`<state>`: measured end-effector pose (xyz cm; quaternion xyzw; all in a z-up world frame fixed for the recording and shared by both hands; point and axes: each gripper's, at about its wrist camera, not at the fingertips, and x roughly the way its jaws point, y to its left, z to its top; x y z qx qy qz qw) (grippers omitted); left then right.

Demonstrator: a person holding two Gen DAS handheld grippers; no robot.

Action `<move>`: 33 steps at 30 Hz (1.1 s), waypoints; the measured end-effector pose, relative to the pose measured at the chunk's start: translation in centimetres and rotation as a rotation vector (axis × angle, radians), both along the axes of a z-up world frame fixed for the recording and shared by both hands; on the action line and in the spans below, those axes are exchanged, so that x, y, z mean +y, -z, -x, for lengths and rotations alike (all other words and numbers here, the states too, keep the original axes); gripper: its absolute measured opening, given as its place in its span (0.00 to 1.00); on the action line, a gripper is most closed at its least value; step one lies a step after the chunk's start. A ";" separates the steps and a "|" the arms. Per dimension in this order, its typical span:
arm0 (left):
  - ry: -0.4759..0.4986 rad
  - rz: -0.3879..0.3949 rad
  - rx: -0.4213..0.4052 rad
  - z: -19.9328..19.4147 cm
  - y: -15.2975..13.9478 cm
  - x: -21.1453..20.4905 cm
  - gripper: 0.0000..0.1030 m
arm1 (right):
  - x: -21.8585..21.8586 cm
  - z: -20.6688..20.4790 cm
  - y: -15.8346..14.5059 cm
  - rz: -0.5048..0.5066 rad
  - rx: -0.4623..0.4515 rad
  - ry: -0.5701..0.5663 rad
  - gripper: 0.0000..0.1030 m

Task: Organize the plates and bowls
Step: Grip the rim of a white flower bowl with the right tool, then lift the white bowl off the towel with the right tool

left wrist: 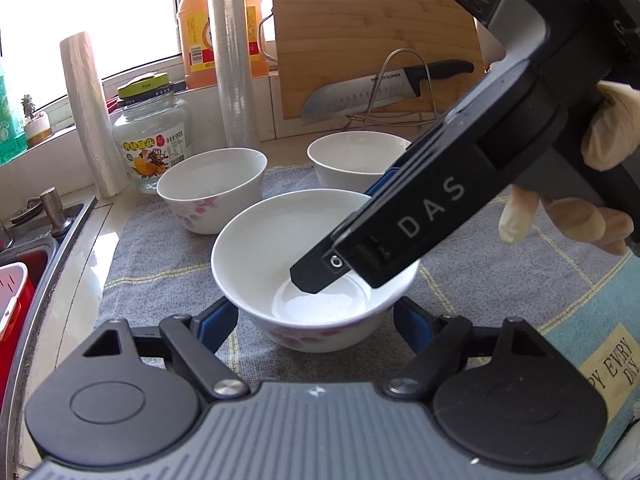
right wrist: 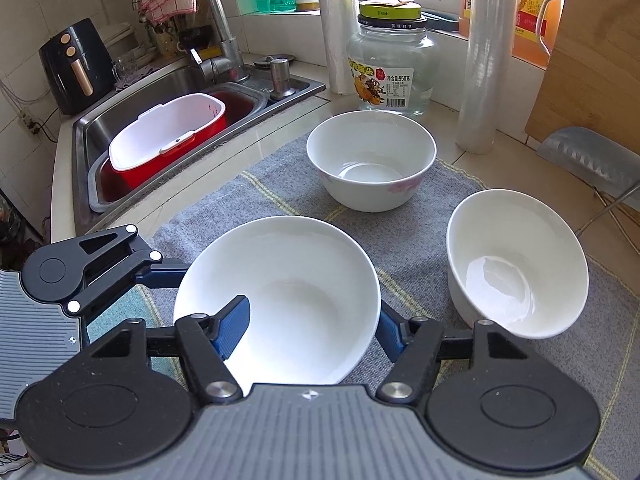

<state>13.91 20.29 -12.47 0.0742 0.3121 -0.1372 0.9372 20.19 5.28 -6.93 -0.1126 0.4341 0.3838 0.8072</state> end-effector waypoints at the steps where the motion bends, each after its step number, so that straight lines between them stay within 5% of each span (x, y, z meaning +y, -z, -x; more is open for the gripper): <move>1: 0.002 -0.004 0.000 0.1 -0.1 -0.1 0.82 | -0.1 0.1 -0.1 -0.001 0.000 0.000 0.70; 14: 0.042 -0.031 0.016 1.4 -1.6 -3.3 0.82 | -4.1 2.5 -1.4 -0.036 -0.017 0.027 0.70; 33: 0.241 -0.014 0.008 1.7 -1.4 -11.2 0.82 | -13.9 5.2 -1.5 -0.013 -0.023 0.201 0.70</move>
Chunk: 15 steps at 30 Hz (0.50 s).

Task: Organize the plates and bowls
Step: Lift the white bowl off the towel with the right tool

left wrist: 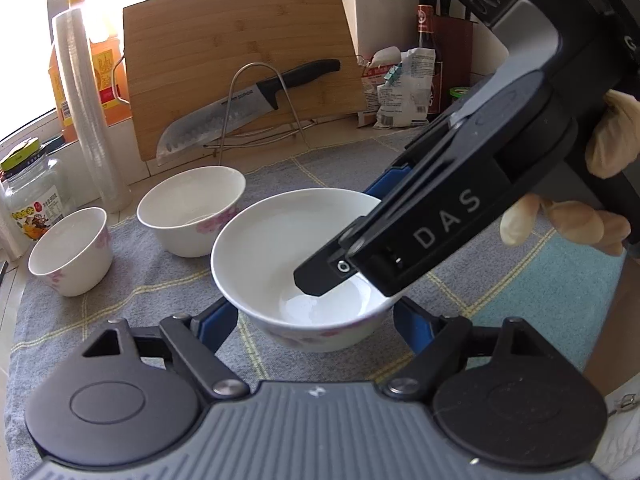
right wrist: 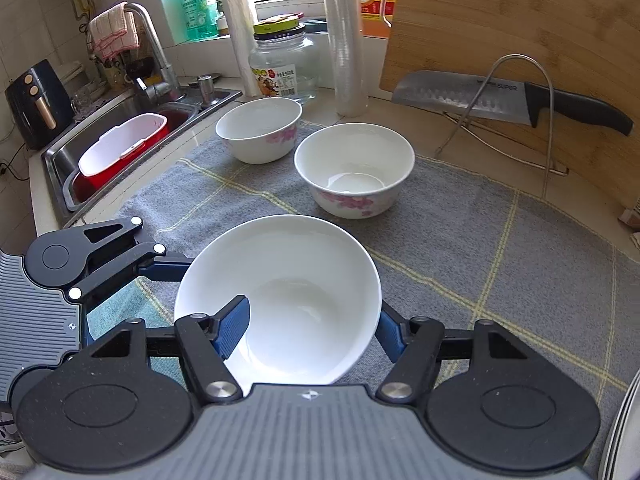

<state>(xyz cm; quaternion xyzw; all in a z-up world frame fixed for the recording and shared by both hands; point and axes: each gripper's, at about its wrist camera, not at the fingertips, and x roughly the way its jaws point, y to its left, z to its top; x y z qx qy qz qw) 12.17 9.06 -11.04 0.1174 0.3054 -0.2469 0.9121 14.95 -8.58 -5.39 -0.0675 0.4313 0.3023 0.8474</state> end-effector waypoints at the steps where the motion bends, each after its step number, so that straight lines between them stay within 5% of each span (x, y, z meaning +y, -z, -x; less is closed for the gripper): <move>1: 0.009 0.001 0.000 0.0 0.0 -0.3 0.82 | -0.4 0.1 0.0 0.002 -0.001 0.010 0.70; 15: 0.087 0.025 0.024 -1.2 1.0 -3.1 0.82 | -3.6 0.0 1.0 0.036 0.015 0.088 0.70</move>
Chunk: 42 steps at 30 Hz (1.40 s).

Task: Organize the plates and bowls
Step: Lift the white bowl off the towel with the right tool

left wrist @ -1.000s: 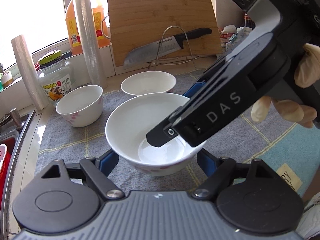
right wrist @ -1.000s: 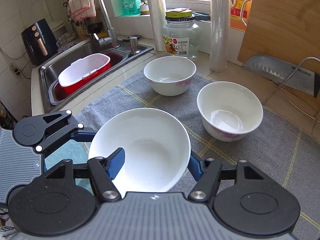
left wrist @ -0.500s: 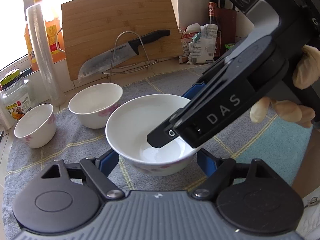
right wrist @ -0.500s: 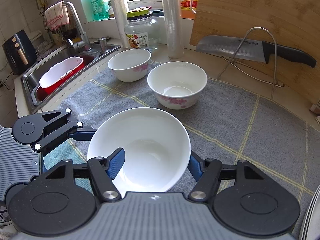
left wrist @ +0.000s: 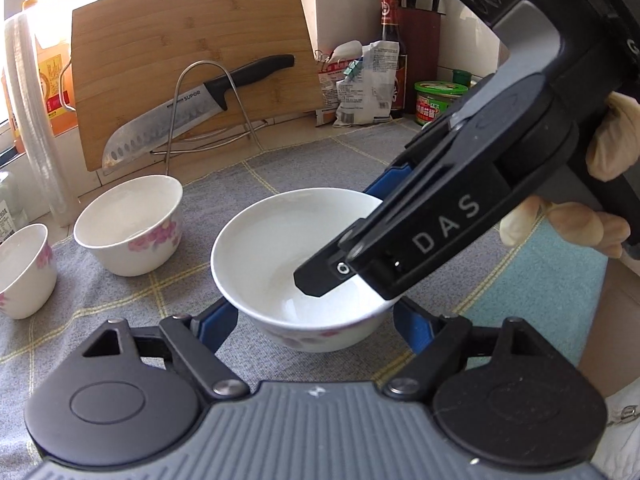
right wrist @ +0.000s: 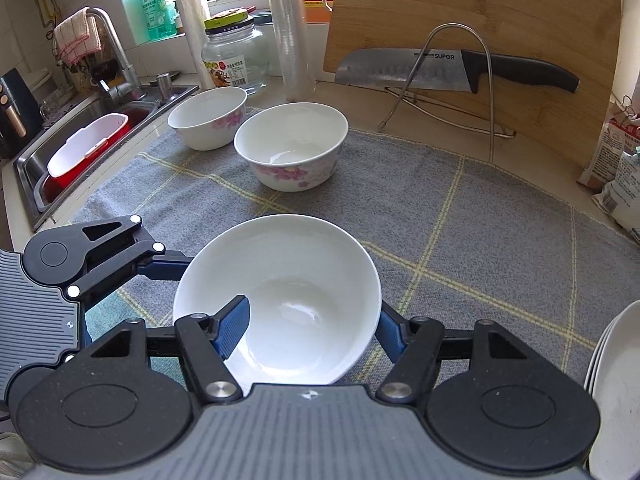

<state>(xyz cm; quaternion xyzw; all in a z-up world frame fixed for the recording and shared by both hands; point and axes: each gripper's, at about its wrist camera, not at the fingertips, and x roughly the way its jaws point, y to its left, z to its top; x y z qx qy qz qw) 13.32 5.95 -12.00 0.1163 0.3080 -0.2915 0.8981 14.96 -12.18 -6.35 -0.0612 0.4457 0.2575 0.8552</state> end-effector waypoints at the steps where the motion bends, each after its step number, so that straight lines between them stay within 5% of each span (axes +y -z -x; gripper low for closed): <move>1: 0.002 0.002 0.005 -0.1 0.1 -0.1 0.82 | -0.1 0.0 0.1 0.002 0.002 0.003 0.70; 15: 0.013 0.010 0.045 -0.9 1.0 -0.4 0.82 | -0.2 -0.3 0.9 0.021 0.017 0.011 0.70; 20: 0.029 0.031 0.011 -0.5 0.6 -0.2 0.97 | -0.2 0.0 0.7 0.024 -0.001 0.003 0.95; 28: 0.012 0.038 0.030 0.3 0.1 1.1 0.98 | -0.6 -0.1 -0.3 0.005 -0.017 0.001 1.00; 42: -0.189 0.047 -0.038 -0.5 -2.5 6.1 0.98 | 0.4 -1.5 -2.3 0.024 -0.075 -0.044 1.00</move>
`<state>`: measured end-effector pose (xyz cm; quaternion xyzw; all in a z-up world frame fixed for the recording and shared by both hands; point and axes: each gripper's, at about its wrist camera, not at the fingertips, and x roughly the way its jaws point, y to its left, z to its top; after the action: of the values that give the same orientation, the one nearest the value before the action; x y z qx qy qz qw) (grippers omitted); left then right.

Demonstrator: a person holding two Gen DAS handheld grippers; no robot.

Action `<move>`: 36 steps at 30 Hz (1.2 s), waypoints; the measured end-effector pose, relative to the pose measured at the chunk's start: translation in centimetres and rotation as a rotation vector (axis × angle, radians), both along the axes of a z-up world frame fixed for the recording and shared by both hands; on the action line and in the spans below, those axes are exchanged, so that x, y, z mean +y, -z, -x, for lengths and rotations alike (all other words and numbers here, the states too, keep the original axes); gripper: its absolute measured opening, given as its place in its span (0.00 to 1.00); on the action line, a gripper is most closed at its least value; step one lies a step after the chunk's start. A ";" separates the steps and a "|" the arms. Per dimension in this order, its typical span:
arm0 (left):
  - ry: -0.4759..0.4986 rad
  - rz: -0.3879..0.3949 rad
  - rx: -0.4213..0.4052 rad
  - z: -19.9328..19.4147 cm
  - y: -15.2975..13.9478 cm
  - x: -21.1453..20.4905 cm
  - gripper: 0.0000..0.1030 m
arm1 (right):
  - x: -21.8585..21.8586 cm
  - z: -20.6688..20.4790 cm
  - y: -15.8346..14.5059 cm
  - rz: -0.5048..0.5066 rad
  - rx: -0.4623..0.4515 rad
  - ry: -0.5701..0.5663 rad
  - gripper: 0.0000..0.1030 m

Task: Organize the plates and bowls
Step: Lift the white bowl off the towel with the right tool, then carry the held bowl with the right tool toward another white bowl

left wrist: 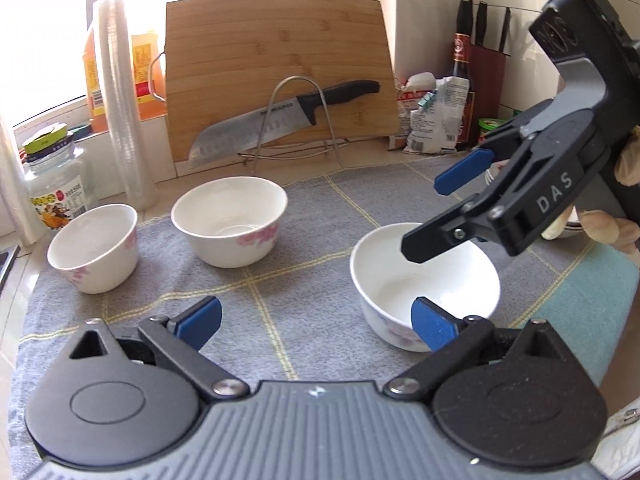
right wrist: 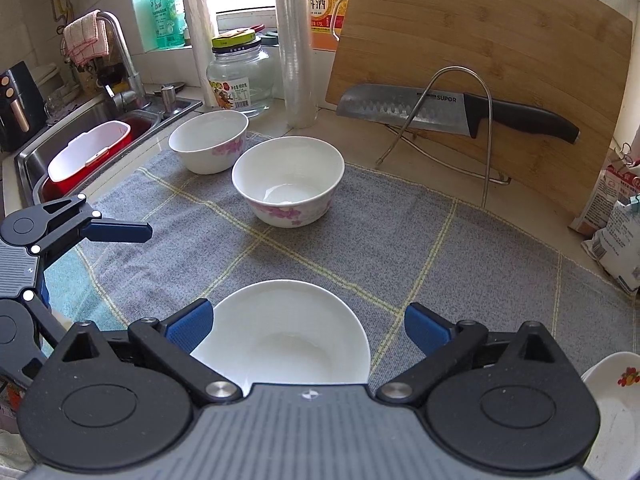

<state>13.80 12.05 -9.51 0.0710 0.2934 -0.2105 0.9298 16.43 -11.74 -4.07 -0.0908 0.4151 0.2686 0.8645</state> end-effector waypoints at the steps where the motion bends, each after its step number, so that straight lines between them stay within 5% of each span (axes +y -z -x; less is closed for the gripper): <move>1: -0.017 -0.002 -0.006 -0.3 -0.1 0.4 0.98 | 0.1 -0.3 -0.1 -0.003 -0.001 -0.004 1.00; 12: -0.127 -0.007 -0.018 -4.5 0.5 2.9 0.98 | 1.3 -2.6 -1.0 0.025 -0.020 -0.021 1.00; 36: -0.084 -0.053 -0.016 -11.1 3.2 2.3 0.98 | 5.2 -10.3 0.3 0.025 0.044 -0.099 1.00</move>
<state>24.91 14.33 -12.73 0.0850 0.2944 -0.1631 0.9378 26.76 -6.52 -4.42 -0.1160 0.4323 0.3078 0.8396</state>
